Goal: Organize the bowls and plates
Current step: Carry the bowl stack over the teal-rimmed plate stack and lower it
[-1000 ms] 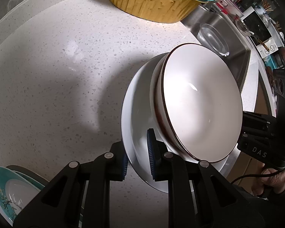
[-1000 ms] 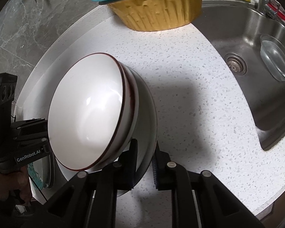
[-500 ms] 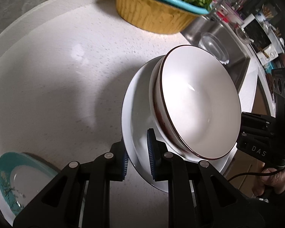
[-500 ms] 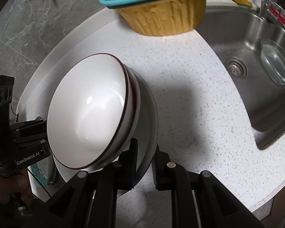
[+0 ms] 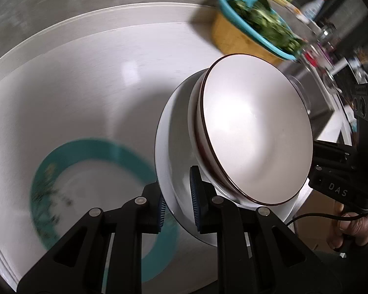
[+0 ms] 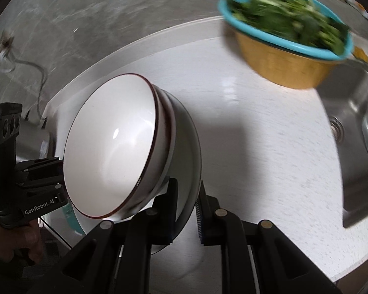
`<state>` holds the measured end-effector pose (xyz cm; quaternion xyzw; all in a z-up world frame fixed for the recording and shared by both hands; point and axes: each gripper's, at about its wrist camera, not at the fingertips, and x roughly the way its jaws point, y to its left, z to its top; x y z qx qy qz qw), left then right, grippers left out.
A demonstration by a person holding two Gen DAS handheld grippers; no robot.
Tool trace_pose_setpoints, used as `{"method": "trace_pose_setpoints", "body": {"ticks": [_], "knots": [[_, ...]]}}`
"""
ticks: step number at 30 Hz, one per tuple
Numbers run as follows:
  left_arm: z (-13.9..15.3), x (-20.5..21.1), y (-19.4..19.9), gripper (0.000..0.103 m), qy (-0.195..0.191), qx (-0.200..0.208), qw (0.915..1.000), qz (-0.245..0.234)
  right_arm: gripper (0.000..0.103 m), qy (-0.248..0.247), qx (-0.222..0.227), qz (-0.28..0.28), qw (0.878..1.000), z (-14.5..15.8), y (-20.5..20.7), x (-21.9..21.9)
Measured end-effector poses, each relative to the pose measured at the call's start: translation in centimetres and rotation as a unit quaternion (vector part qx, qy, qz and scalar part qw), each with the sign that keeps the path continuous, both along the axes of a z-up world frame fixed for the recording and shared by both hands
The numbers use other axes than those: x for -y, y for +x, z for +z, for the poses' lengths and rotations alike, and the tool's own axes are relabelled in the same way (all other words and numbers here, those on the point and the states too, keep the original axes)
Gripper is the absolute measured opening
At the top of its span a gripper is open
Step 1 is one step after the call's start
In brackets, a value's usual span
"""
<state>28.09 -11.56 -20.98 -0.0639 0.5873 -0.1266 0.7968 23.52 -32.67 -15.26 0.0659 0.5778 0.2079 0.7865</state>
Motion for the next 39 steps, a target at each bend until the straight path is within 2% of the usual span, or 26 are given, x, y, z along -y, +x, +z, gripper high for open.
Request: {"method": "trace_pose_setpoints", "body": {"ticks": [9, 13, 18, 31, 39], "knots": [[-0.1, -9.0, -4.7, 0.014, 0.001, -0.007, 0.9965, 0.084, 0.017, 0.009, -0.007, 0.088, 0.996, -0.2, -0.7, -8.8], [-0.8, -11.7, -6.1, 0.014, 0.004, -0.013, 0.9946, 0.103, 0.017, 0.01, -0.016, 0.116, 0.993, -0.9, -1.2, -12.1], [-1.9, -14.1, -7.5, 0.014, 0.003, -0.019, 0.9933, 0.114, 0.017, 0.009, -0.028, 0.129, 0.991, -1.7, -1.4, -13.9], [-5.9, -16.5, -6.9, 0.014, -0.006, -0.033, 0.9919, 0.123, 0.017, -0.006, -0.044, 0.135, 0.99, -3.8, -1.9, -16.5], [-7.0, -16.4, -6.5, 0.014, -0.003, -0.028, 0.9929, 0.116, 0.017, -0.01, -0.043, 0.129, 0.991, -4.4, -2.0, -16.4]]}}
